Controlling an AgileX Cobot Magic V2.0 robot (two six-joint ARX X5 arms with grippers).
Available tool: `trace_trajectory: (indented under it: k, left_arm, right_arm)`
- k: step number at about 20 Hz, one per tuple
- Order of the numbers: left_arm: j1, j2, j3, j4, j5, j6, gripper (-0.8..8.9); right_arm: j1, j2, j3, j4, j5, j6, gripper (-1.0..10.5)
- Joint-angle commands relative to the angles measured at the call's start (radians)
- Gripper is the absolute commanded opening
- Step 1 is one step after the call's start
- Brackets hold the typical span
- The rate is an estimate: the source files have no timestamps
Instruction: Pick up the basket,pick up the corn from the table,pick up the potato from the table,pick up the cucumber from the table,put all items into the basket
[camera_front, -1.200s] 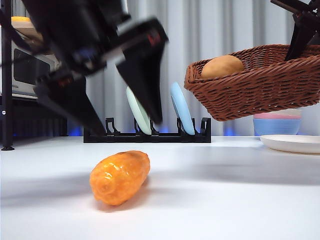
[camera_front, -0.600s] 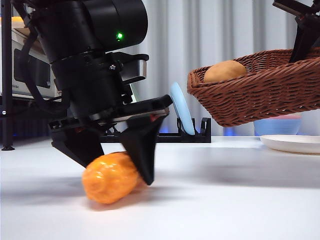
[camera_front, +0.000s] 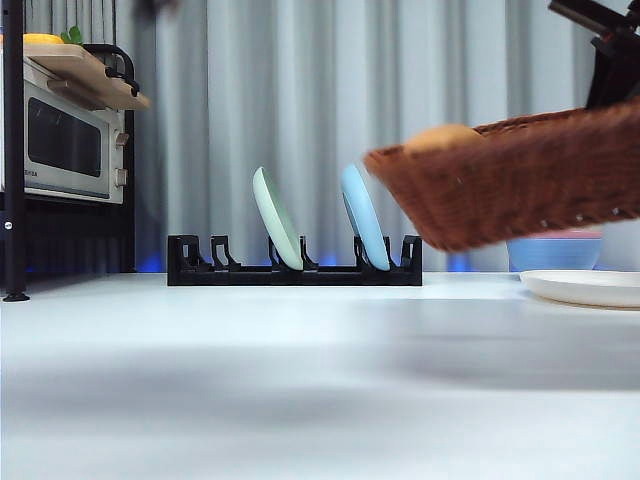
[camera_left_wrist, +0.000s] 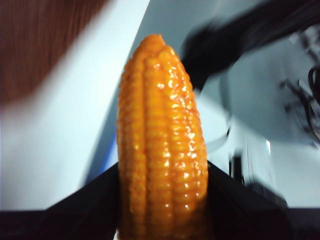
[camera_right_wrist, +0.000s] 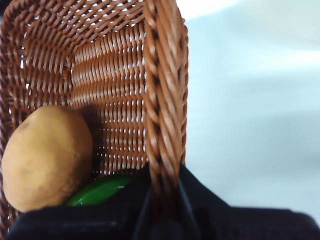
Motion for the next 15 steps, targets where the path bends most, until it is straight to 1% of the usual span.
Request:
trace_trajectory:
  k: [1,2,3,4,5,6,7,8,9,11,12,13,14,15]
  left_arm:
    - [-0.001,-0.026,0.006,0.237,-0.061,0.003,-0.05]
    - [-0.001,-0.026,0.006,0.335,-0.148,-0.033,-0.05]
    - [-0.001,-0.021,0.006,0.407,-0.274,-0.071,-0.05]
    - [-0.001,-0.007,0.006,0.459,-0.411,-0.11,-0.05]
    - [-0.001,0.014,0.006,0.487,-0.527,-0.151,-0.05]
    - [0.0,0.036,0.006,0.502,-0.577,-0.174,-0.05]
    - [0.004,0.065,0.006,0.511,-0.608,-0.197,-0.05]
    - [0.016,0.093,0.006,0.517,-0.618,-0.217,-0.05]
    - [0.036,0.122,0.006,0.517,-0.62,-0.217,-0.05]
    - [0.061,0.18,0.006,0.511,-0.661,-0.217,-0.05]
    - [0.068,0.203,0.006,0.507,-0.671,-0.217,-0.04]
    - [0.08,0.224,0.006,0.505,-0.669,-0.217,0.0]
    - [0.089,0.237,0.006,0.499,-0.666,-0.217,0.15]
    - [0.092,0.247,0.006,0.487,-0.661,-0.217,1.07]
  right_arm:
    - [0.024,0.0,0.003,0.0,-0.094,-0.001,-0.1]
    - [0.045,0.0,0.003,-0.003,-0.106,0.0,-0.1]
    - [0.071,0.0,0.003,-0.009,-0.109,0.0,-0.1]
    - [0.1,0.0,0.003,-0.015,-0.108,0.0,-0.1]
    - [0.133,0.0,0.003,-0.018,-0.107,0.0,-0.1]
    - [0.161,0.0,0.003,-0.018,-0.106,0.0,-0.1]
    - [0.194,0.0,0.003,-0.018,-0.101,0.0,-0.1]
    - [0.227,0.0,0.003,-0.018,-0.094,0.0,-0.1]
    - [0.262,0.0,0.003,-0.017,-0.066,0.0,-0.1]
    - [0.318,0.0,0.003,-0.017,0.008,0.003,-0.1]
    - [0.337,0.0,0.003,-0.017,0.029,0.003,-0.1]
    - [0.354,0.0,0.003,-0.017,0.031,0.003,-0.1]
    - [0.368,0.0,0.003,-0.017,0.031,0.004,-0.1]
    - [0.379,0.0,0.003,-0.017,0.031,0.003,-0.1]
